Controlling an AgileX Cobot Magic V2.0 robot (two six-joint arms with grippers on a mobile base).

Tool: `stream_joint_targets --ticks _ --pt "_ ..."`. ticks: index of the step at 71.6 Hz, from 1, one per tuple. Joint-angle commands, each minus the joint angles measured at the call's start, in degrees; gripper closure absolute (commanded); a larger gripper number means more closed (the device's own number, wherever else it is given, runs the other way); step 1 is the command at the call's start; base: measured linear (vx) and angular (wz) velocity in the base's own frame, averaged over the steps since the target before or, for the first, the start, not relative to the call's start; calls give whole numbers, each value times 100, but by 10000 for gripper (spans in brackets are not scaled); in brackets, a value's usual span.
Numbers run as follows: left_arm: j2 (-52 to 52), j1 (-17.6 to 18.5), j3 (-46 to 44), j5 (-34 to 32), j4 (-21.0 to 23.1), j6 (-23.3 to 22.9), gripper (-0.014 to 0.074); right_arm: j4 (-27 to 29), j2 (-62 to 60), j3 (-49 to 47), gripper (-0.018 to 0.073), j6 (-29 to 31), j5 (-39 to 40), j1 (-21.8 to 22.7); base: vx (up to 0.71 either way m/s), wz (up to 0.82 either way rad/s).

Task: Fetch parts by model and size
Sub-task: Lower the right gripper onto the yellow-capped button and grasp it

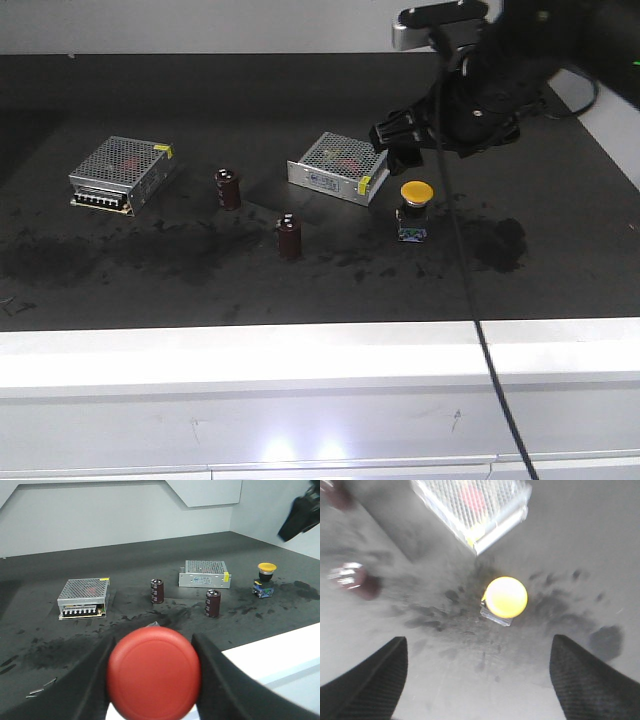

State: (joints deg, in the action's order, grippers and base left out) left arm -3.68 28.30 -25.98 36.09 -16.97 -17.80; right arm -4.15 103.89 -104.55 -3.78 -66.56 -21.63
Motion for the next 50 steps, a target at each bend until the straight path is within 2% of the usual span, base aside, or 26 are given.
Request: stream_joint_targets --ticks 1,12,35,50 --pt "-65 17 -147 -486 -49 -54 601 -210 248 -787 -16 -197 -413 60 0 0" --pt "-65 17 -147 -486 -49 -54 601 -473 782 -1260 -16 -495 -526 67 0 0" --pt "-65 17 -147 -486 -49 -54 601 -501 1213 -1274 -16 -564 -348 67 0 0" --pt "-65 17 -147 -486 -49 -54 601 -712 1390 -1274 -15 -840 -325 123 0 0"
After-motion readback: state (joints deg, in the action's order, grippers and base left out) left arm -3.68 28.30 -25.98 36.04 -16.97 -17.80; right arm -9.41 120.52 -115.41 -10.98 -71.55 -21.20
